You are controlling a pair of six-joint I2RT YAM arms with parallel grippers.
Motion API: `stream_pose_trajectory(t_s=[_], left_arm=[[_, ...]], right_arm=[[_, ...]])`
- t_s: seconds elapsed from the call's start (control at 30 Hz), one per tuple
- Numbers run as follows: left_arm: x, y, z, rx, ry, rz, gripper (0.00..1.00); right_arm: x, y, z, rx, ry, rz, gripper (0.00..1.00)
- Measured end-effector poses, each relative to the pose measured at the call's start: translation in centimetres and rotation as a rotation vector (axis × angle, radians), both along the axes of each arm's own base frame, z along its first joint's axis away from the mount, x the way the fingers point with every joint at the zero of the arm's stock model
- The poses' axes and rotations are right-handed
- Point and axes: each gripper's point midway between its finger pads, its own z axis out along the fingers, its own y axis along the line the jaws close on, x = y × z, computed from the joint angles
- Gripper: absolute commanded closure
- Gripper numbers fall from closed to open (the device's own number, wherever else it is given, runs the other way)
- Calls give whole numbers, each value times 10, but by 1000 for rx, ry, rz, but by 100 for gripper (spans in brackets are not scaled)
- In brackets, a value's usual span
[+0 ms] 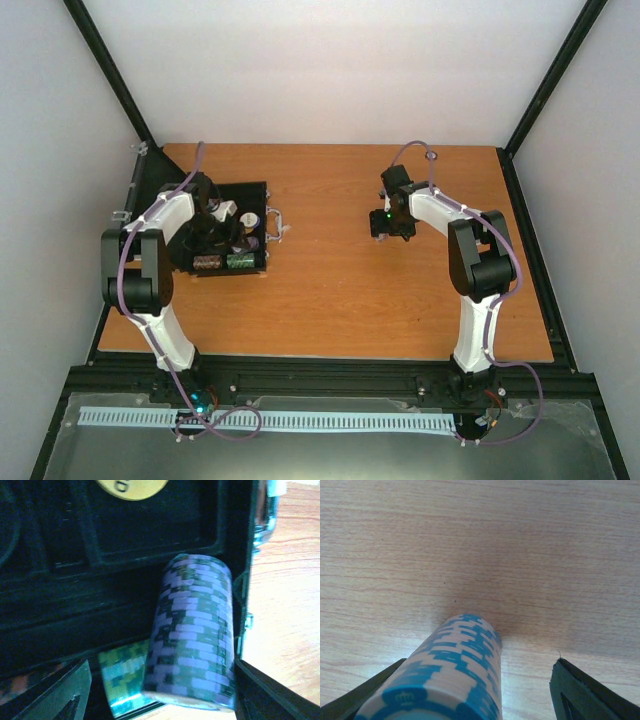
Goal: Pack up texas hold em set
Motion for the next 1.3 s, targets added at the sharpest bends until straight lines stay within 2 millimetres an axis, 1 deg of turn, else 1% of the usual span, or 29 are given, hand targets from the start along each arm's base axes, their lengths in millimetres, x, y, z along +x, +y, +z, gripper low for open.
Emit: stream_pose_trajectory(t_s=[0.13, 0.27, 0.37, 0.47, 0.53, 0.57, 0.6, 0.67, 0.73, 0.8, 0.9, 0.97, 1.03, 1.1, 1.13, 1.17, 1.23, 1.27, 1.3], left_arm=[[-1, 17, 4, 101, -16, 16, 23], [-2, 39, 6, 233, -18, 49, 23], [-2, 49, 6, 293, -18, 66, 23], [-2, 54, 8, 321, -21, 77, 17], [-1, 55, 12, 326, -34, 84, 14], [0, 55, 17, 324, -47, 89, 11], [1, 55, 22, 319, -62, 92, 6], [5, 53, 36, 305, -104, 100, 1], [12, 51, 57, 292, -165, 111, 0], [21, 49, 82, 276, -241, 125, 0], [29, 45, 110, 250, -321, 135, 0], [31, 44, 118, 237, -346, 138, 0], [30, 42, 119, 228, -347, 138, 0], [29, 42, 117, 227, -343, 137, 0], [27, 42, 115, 227, -336, 137, 0], [25, 42, 113, 228, -328, 136, 0], [22, 43, 109, 233, -317, 135, 0], [19, 43, 108, 235, -312, 135, 0], [18, 44, 108, 240, -311, 137, 0]], right_arm=[[0, 0, 0, 0, 0, 0, 26], [-1, 0, 0, 1, 2, 1, 26], [-1, 0, 0, 2, 4, 1, 26], [-1, 0, 0, 1, 4, 1, 26], [-1, 0, 0, 1, 4, 1, 25], [-1, 0, 0, 0, 4, 0, 25], [-1, 0, 0, -2, 5, 0, 25], [-2, -1, -1, -4, 6, -2, 24], [-4, -2, -3, -5, 11, -3, 22], [-6, -3, -4, -9, 21, -6, 22], [-7, -3, -4, -9, 24, -8, 22], [-7, -3, -4, -9, 27, -8, 23], [-6, -2, -3, -8, 27, -8, 25], [-1, 0, -2, -5, 22, -7, 30], [2, 2, -2, -4, 19, -6, 37], [4, 3, -3, -2, 17, -4, 46], [7, 8, -4, 6, 17, 2, 71], [7, 9, -4, 8, 19, 5, 80], [7, 11, -4, 9, 19, 11, 86]])
